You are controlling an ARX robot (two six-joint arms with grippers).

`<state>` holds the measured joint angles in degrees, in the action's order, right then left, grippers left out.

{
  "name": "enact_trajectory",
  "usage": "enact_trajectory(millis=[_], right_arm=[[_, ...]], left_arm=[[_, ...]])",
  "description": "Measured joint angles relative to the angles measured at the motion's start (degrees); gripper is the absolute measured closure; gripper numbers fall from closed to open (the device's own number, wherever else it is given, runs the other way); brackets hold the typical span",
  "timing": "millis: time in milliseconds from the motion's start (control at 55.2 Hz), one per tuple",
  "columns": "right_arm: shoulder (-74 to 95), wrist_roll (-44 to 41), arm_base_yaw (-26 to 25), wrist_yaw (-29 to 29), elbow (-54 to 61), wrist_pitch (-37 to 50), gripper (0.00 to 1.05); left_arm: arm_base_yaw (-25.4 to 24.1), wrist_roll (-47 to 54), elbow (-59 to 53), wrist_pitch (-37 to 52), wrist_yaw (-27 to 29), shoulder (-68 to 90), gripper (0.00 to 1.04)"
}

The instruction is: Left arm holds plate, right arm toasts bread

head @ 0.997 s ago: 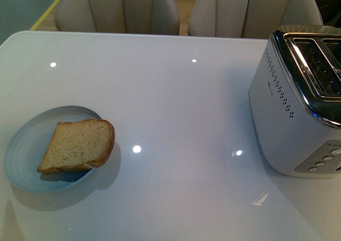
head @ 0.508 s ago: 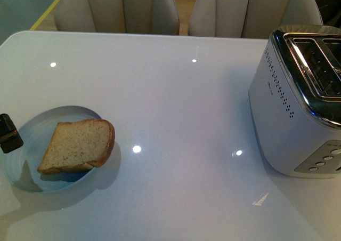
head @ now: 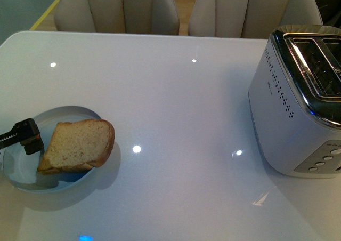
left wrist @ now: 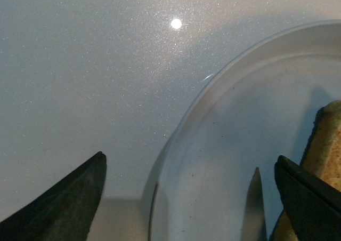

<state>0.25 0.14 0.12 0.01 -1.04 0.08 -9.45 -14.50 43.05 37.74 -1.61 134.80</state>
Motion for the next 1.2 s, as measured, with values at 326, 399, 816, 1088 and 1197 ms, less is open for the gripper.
enact_trajectory(millis=[326, 399, 816, 1088, 1197], right_arm=[[0.0, 0.0, 0.0, 0.0, 0.0, 0.0, 0.09], [0.0, 0.0, 0.0, 0.0, 0.0, 0.0, 0.09], [0.0, 0.0, 0.0, 0.0, 0.0, 0.0, 0.09], [0.0, 0.0, 0.0, 0.0, 0.0, 0.0, 0.09], [0.0, 0.0, 0.0, 0.0, 0.0, 0.0, 0.09]], left_arm=[[-0.7, 0.9, 1.0, -0.6, -0.7, 1.9, 0.80], [-0.8, -0.3, 1.0, -0.6, -1.7, 2.0, 0.92], [-1.9, -6.9, -1.3, 1.4, -4.4, 1.0, 1.01], [-3.4, -10.0, -7.4, 4.1, -5.5, -3.5, 1.01], [-3.8, -10.8, -9.6, 4.8, -6.0, -6.8, 1.02]])
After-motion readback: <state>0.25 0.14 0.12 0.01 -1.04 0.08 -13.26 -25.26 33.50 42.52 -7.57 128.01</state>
